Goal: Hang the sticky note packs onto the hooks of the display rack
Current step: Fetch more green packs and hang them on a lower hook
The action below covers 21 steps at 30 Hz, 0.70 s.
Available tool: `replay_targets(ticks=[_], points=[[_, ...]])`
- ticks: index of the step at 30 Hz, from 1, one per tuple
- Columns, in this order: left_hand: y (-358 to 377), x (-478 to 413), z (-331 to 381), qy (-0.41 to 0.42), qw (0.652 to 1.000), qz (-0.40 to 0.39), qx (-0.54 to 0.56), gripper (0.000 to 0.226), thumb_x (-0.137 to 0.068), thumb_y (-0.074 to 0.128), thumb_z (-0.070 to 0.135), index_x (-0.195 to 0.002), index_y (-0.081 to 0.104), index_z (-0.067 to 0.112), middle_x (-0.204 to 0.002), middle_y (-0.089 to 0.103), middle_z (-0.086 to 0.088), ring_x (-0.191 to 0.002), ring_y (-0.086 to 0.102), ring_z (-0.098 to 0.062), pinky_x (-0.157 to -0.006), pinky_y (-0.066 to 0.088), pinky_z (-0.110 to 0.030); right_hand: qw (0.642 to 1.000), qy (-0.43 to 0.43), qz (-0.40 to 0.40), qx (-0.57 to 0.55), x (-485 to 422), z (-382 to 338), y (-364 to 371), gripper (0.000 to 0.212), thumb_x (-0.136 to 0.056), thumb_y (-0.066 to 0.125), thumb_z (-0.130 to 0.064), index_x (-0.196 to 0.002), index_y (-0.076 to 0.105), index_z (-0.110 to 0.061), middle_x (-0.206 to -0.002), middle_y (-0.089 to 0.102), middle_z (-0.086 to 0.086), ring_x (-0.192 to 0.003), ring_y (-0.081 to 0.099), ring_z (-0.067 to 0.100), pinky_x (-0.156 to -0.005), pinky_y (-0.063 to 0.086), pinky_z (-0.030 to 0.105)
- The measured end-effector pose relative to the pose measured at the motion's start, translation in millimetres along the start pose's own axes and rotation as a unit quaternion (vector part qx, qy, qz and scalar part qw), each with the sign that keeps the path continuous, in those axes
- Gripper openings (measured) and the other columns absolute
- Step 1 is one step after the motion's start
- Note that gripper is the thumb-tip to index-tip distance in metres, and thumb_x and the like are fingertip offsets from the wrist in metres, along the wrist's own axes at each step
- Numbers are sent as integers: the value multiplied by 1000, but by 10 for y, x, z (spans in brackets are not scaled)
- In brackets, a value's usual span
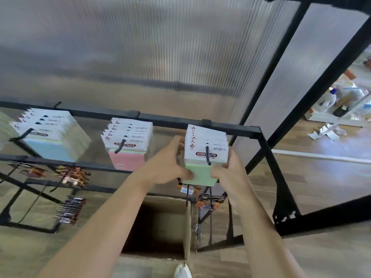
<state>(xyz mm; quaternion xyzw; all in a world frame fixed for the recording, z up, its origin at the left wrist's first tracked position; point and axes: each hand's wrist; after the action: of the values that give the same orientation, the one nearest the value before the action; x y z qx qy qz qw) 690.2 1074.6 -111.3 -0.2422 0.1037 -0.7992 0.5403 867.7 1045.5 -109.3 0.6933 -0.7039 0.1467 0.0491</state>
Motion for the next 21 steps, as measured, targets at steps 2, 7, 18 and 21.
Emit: replay_targets(ticks=[2, 7, 18, 21], points=[[-18, 80, -4, 10, 999, -26, 22, 86, -61, 86, 17, -130, 38, 31, -131, 54, 13, -124, 50, -9, -107, 42, -43, 999, 5, -16, -40, 134, 4, -4, 63, -75, 51, 13, -123, 48, -28, -112, 64, -8, -105, 58, 8, -75, 49, 26], [-35, 399, 47, 21, 994, -58, 91, 73, -63, 87, 11, -121, 46, 28, -123, 58, 7, -113, 57, -10, -95, 54, -40, 994, -8, -40, -104, 497, 21, -10, 66, -58, 54, -8, -121, 50, -27, -113, 68, -5, -107, 62, 18, -74, 51, 31], [27, 1201, 266, 111, 961, -128, 219, 72, -61, 81, 23, -124, 47, 31, -126, 62, -3, -113, 64, -20, -89, 57, -41, 986, -132, -22, -97, 1479, -142, 0, 63, -66, 55, -12, -128, 46, -18, -120, 66, 0, -111, 61, 26, -80, 53, 44], [290, 1377, 291, 105, 945, -146, 273, 71, -62, 77, 32, -126, 47, 33, -125, 64, -3, -113, 65, -25, -88, 56, -44, 983, -139, 27, -114, 1768, -68, -3, 63, -66, 58, -20, -127, 48, -19, -119, 66, 0, -109, 62, 24, -85, 52, 51]])
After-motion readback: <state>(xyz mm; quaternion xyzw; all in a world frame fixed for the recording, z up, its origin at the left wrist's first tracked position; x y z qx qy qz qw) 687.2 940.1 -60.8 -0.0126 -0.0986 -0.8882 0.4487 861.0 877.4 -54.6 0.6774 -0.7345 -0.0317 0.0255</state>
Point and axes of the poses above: each hand's wrist, its own x-axis away from the middle knuckle, its own y-axis out of the palm, z = x × y
